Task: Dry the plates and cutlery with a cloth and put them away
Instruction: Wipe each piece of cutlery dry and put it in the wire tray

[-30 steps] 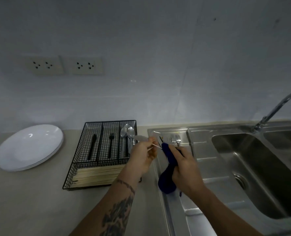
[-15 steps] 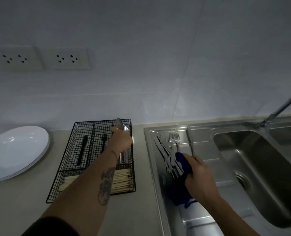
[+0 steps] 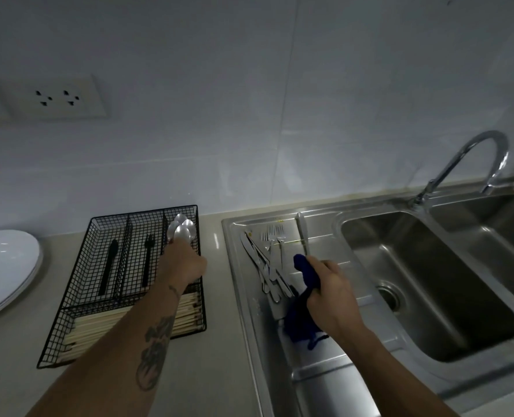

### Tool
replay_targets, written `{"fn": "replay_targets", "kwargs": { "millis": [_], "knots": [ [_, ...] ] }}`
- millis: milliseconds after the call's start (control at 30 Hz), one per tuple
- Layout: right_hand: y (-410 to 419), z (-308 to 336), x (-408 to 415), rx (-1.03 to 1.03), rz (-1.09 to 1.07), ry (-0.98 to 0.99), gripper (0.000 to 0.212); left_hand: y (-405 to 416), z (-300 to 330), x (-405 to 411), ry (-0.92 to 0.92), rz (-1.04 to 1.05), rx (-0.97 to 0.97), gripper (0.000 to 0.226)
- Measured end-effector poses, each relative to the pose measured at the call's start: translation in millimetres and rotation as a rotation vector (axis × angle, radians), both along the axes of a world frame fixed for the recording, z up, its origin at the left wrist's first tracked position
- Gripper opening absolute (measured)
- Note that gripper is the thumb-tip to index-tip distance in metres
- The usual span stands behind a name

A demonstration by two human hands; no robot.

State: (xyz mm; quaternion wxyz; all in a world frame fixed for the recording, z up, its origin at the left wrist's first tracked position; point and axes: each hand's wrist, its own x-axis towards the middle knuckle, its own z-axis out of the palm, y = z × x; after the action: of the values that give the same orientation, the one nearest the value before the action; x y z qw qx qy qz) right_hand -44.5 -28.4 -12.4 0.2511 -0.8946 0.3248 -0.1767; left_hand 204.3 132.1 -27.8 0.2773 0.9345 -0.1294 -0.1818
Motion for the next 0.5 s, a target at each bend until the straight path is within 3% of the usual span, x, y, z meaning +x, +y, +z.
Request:
{"fn": "replay_targets", "kwargs": {
  "millis": [67, 133, 200, 267, 400, 500],
  "knots": [
    [-1.8, 0.0, -2.0, 0.006, 0.004, -0.008, 0.064, -4.3, 2.7, -7.6, -0.167, -0.002, 0.090, 0.076],
    [-5.0, -0.7, -5.0, 0.011, 0.006, -0.011, 0.064, -19.6, 4.7, -19.5, -0.303, -0.060, 0.052, 0.061],
    [-9.0, -1.6, -9.1, 0.015, 0.009, -0.005, 0.063, -42.5, 8.4, -39.1, -0.284, -0.178, -0.051, 0.031],
    [-13.8, -0.9, -14.9, 0.014, 0.011, 0.001, 0.063, -68.3, 4.9, -59.1, -0.199, -0.246, -0.080, 0.016],
    [-27.5, 3.1, -30.7, 0.023, 0.032, -0.003, 0.065, -110.9, -14.8, -84.0, -0.070, -0.267, -0.082, 0.021],
    [-40.3, 3.2, -39.5, 0.035, 0.060, 0.012, 0.066, -130.4, -24.6, -95.1, -0.109, -0.233, -0.036, 0.015]
  ]
}}
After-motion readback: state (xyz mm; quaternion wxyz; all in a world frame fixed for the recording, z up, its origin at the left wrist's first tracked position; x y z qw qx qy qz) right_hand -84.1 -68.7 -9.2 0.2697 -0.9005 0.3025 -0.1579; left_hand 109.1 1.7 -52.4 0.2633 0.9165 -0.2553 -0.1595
